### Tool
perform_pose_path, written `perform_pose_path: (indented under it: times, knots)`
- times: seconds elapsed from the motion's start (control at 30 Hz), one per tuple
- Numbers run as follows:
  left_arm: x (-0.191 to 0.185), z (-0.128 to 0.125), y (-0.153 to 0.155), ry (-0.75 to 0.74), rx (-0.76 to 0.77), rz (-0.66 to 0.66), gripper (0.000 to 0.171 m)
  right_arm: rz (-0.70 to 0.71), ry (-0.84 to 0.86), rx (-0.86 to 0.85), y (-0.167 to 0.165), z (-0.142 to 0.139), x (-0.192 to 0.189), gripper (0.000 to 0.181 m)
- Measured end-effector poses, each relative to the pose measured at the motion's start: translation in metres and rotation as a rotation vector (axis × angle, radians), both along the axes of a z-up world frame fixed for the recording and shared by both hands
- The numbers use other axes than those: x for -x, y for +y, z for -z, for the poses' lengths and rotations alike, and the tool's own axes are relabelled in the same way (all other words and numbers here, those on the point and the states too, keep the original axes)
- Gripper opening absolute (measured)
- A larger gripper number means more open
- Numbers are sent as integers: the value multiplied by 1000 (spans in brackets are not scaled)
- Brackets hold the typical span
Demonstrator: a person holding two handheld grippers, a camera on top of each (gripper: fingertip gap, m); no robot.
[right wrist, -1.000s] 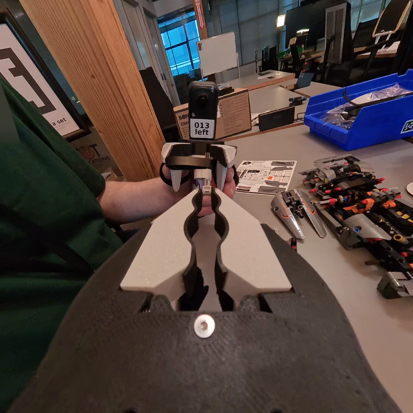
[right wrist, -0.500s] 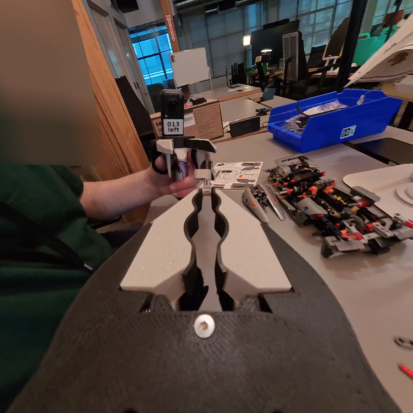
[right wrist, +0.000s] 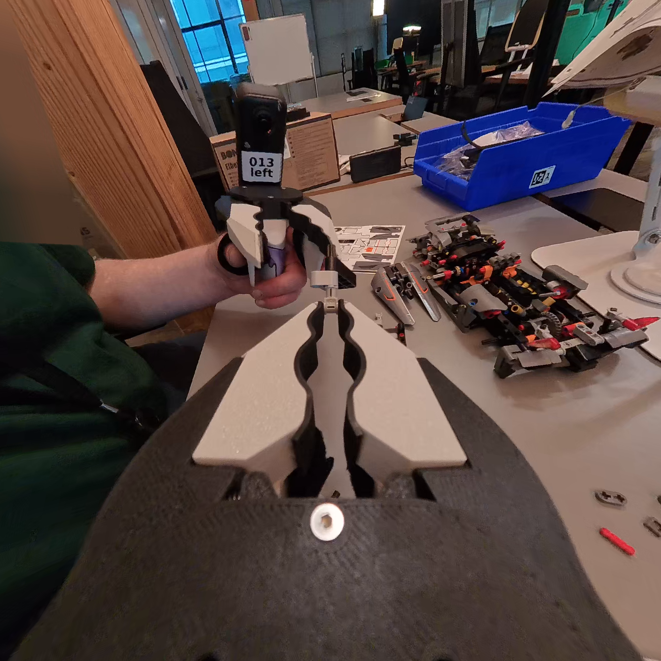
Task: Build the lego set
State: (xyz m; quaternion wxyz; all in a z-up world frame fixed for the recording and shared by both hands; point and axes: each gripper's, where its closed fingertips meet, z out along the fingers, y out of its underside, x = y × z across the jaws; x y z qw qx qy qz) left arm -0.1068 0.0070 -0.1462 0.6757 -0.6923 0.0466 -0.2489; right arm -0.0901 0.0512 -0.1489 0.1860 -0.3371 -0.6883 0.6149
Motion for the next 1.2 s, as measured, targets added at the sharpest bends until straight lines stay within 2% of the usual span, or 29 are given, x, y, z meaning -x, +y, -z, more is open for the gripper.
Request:
perform_pose_path:
  times: [0.17, 0.3, 0.63, 1.03, 1.2]
  knots:
    - [-1, 11, 4, 51, 58, -20, 50, -9, -27, -63, -4, 13, 0, 5]
    - [-5, 16, 0, 54, 80, -17, 50, -70, -56, -81, -15, 23, -5, 6]
    - [-27, 49, 1, -19, 192, 7, 49, -112, -163, -138, -33, 60, -3, 5]
    - [-24, 72, 4, -52, 319, -23, 49, -70, -205, -205, -29, 81, 5, 5]
    - [-22, 90, 5, -31, 413, -50, 48, -43, -237, -279, -25, 95, 8, 5]
